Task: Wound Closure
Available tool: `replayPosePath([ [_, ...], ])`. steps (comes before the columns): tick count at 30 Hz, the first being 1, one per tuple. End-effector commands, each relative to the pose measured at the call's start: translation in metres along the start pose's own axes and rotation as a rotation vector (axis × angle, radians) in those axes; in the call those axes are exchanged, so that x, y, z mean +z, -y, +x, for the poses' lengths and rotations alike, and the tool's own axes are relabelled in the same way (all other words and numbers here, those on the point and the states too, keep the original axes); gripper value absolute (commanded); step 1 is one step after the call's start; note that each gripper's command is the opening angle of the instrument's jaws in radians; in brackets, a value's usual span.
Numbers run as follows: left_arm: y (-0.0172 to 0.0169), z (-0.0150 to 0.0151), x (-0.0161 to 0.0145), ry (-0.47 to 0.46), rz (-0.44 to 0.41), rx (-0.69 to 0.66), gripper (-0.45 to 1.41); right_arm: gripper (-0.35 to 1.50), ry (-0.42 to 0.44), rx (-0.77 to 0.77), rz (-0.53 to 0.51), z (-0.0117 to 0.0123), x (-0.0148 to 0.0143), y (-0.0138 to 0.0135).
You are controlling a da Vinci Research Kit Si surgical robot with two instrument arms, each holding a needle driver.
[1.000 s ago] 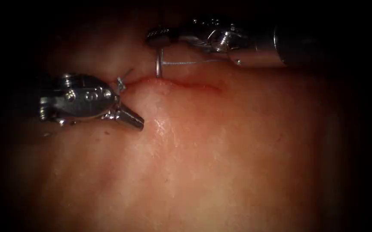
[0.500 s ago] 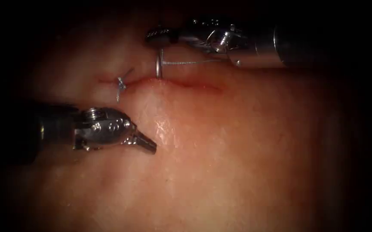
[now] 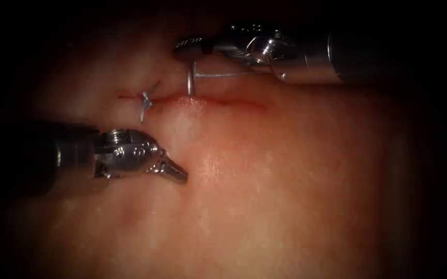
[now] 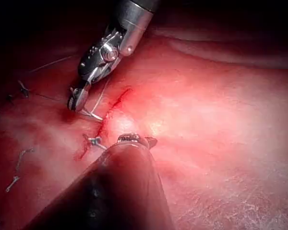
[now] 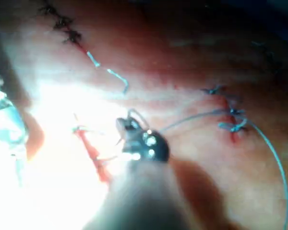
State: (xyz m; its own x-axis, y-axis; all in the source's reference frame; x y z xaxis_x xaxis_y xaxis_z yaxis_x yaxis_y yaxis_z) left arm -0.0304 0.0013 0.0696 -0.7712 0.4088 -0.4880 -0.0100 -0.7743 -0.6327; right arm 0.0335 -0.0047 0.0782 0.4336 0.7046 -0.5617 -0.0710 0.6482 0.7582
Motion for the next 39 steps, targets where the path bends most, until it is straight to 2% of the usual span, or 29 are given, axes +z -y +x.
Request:
replayPosePath([
  [1,0.0009,0.0000,0.0007,0.001,0.002,-0.001,-0.15,-0.35,-0.001,-0.002,0.008,0.0005,0.0007,-0.0003],
  [22,0.0024,-0.0014,0.0006,-0.001,-0.007,-0.011,-0.20,-0.35,0.030,0.024,0.080,0.0003,0.0009,0.0011],
  [32,0.0024,-0.0016,0.0003,-0.001,-0.010,-0.009,-0.20,-0.35,0.049,0.030,0.127,0.0005,0.0009,0.0034],
  [39,0.0026,-0.0018,0.0001,0.000,-0.013,-0.005,-0.21,-0.35,0.089,0.131,0.194,0.0004,0.0007,0.0050],
])
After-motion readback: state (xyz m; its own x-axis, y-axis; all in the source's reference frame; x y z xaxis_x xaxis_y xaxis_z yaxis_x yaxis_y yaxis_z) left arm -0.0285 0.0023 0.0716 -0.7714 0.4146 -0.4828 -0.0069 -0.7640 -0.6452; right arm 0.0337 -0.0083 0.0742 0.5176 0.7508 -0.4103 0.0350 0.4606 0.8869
